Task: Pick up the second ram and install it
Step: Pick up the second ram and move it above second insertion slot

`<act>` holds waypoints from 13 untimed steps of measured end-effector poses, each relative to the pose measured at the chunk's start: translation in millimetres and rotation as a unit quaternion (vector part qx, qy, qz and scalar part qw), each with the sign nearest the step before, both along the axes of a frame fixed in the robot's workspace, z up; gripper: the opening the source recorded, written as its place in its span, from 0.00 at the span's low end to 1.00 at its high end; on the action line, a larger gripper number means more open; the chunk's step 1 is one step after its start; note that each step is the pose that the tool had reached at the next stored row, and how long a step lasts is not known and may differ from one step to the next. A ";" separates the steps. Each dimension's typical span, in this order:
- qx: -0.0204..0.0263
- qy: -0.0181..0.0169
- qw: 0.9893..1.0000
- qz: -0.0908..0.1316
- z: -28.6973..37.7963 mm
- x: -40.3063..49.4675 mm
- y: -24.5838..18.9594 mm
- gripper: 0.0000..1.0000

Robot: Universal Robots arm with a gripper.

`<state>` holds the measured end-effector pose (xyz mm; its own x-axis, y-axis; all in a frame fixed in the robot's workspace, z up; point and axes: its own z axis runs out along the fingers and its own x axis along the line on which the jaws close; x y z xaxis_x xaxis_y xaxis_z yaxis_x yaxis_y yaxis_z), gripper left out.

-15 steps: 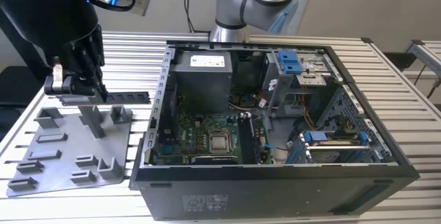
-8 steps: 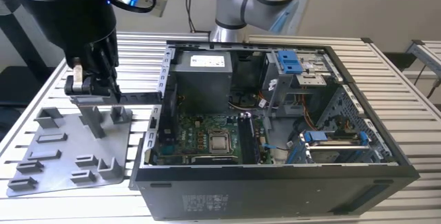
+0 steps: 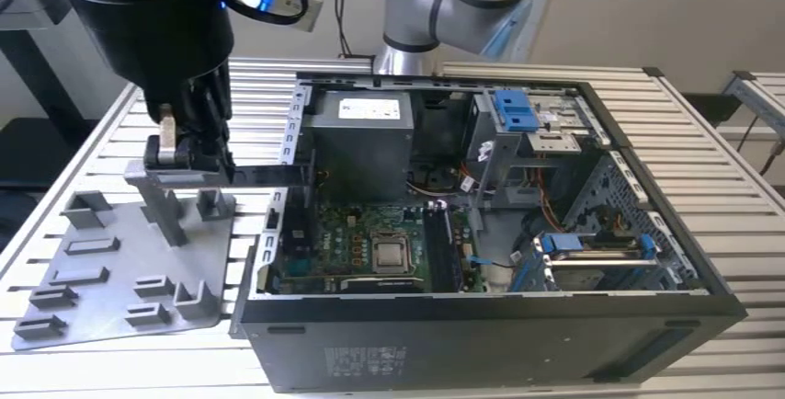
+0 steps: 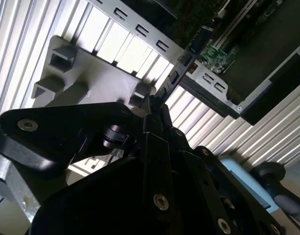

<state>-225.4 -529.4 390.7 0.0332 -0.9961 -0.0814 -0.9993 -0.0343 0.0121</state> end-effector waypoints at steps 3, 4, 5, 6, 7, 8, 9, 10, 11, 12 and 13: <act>0.000 0.000 1.000 0.000 -0.2 6.4 0.0 0.14; 0.000 0.000 1.000 0.000 -0.2 8.8 0.0 0.14; 0.000 0.000 1.000 0.000 -0.3 11.1 0.0 0.14; 0.000 0.000 1.000 0.000 -0.4 13.5 0.0 0.14; 0.000 0.000 1.000 0.000 -0.4 16.0 0.0 0.14; 0.000 0.000 1.000 0.000 -0.5 18.7 0.0 0.14; 0.000 0.000 1.000 0.000 -0.6 21.2 0.0 0.14; 0.000 0.000 1.000 0.000 -0.7 23.8 0.0 0.14; 0.000 0.000 1.000 0.000 -0.7 26.5 0.0 0.14; 0.000 0.000 1.000 0.000 -0.8 29.1 0.0 0.14; 0.000 0.000 1.000 0.000 -0.9 31.9 0.0 0.14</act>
